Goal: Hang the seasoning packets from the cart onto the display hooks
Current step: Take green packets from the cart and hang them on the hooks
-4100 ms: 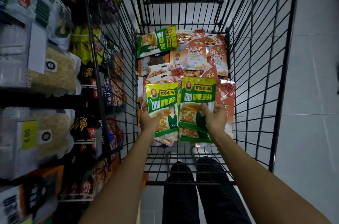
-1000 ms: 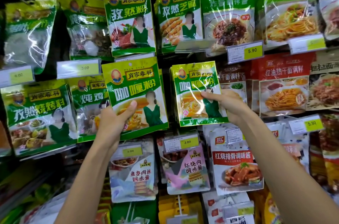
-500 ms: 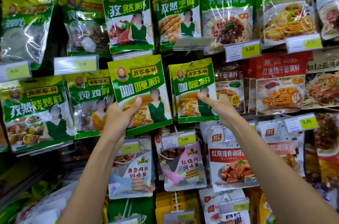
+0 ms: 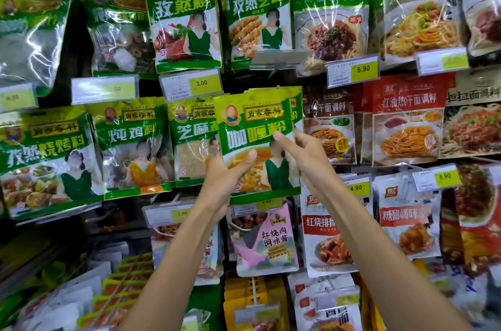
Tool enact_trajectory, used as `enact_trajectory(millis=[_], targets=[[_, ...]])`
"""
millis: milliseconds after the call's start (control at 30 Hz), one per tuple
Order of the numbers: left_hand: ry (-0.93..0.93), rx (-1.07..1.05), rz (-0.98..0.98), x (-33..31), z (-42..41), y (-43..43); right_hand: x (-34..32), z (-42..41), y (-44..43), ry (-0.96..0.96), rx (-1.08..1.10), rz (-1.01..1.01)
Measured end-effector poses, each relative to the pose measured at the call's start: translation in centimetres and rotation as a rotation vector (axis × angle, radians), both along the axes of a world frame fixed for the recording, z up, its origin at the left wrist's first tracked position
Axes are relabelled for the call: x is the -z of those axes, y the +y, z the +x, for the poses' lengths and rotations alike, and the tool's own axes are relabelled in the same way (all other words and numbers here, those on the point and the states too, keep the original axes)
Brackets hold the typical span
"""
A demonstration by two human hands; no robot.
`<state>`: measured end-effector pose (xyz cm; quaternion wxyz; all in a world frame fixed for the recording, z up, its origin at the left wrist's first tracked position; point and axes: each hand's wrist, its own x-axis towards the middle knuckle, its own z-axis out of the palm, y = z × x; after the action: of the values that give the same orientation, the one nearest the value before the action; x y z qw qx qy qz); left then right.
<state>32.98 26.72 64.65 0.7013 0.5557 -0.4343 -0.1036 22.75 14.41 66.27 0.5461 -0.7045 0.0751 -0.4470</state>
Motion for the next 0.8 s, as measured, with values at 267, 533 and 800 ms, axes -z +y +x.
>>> enact_trajectory(millis=[267, 533, 800], targets=[[-0.570, -0.859, -0.276, -3.2, 0.7, 1.7, 0.3, -0.7, -1.9, -0.009, -0.005, 0.045], [-1.209, -1.385, -0.134, -8.6, 5.5, 0.2, -1.2, -0.5, -4.4, -0.027, 0.039, 0.036], [-1.235, -1.448, -0.144, -9.4, 7.7, -1.0, -2.9, 0.3, -5.5, -0.007, 0.040, 0.032]])
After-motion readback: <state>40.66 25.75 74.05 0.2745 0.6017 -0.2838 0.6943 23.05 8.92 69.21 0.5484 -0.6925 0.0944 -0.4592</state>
